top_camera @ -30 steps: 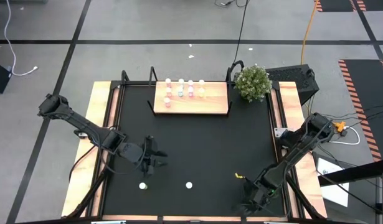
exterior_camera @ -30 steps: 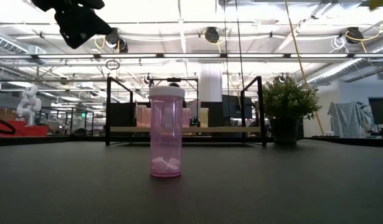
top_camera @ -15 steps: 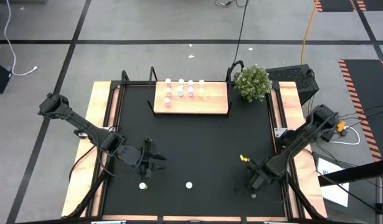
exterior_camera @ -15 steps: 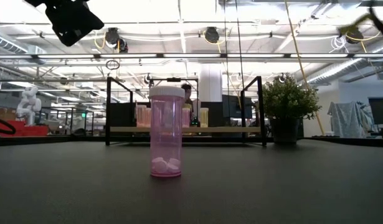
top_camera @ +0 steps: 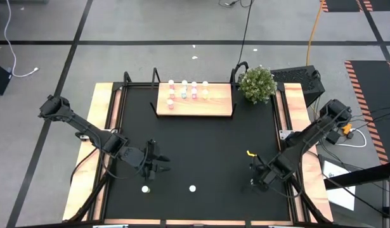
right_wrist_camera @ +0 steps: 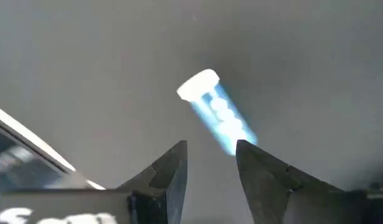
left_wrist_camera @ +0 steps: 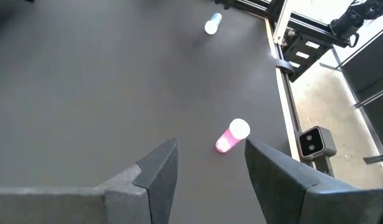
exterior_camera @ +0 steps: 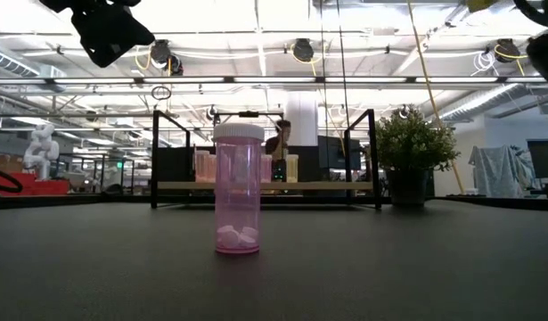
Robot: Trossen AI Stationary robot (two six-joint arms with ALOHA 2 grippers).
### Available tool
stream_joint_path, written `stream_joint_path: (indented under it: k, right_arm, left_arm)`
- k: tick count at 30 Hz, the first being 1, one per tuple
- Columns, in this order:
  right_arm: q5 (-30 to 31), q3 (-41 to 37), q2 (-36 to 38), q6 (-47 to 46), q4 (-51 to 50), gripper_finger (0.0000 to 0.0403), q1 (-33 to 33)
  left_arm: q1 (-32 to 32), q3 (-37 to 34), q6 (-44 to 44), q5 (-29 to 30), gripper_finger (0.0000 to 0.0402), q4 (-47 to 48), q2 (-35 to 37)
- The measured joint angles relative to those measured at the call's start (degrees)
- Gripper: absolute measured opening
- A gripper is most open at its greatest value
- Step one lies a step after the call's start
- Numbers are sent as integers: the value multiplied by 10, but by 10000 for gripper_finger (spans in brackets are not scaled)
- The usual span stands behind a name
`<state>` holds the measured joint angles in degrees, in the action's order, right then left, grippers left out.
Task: Pick and place medicine bottles onto shelf by color
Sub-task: Put the blue pill bottle on the shelf aligned with the other blue pill bottles
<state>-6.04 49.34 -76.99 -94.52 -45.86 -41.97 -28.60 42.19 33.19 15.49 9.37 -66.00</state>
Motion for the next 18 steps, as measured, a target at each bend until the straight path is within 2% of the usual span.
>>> stream_joint_path:
  k: [4,8,13,18]
  right_arm:
    - [2,0,0,99,-20,152,-2]
    - [15,-7,-6,165,19,198,-3]
    - [-34,-48,-27,187,66,248,-7]
    - [-42,-78,-36,188,75,247,-7]
  left_arm:
    - [0,0,1,0,186,0,0]
    - [0,0,1,0,186,1,0]
    - [0,0,-4,0,186,3,0]
    - [0,0,-47,5,186,3,0]
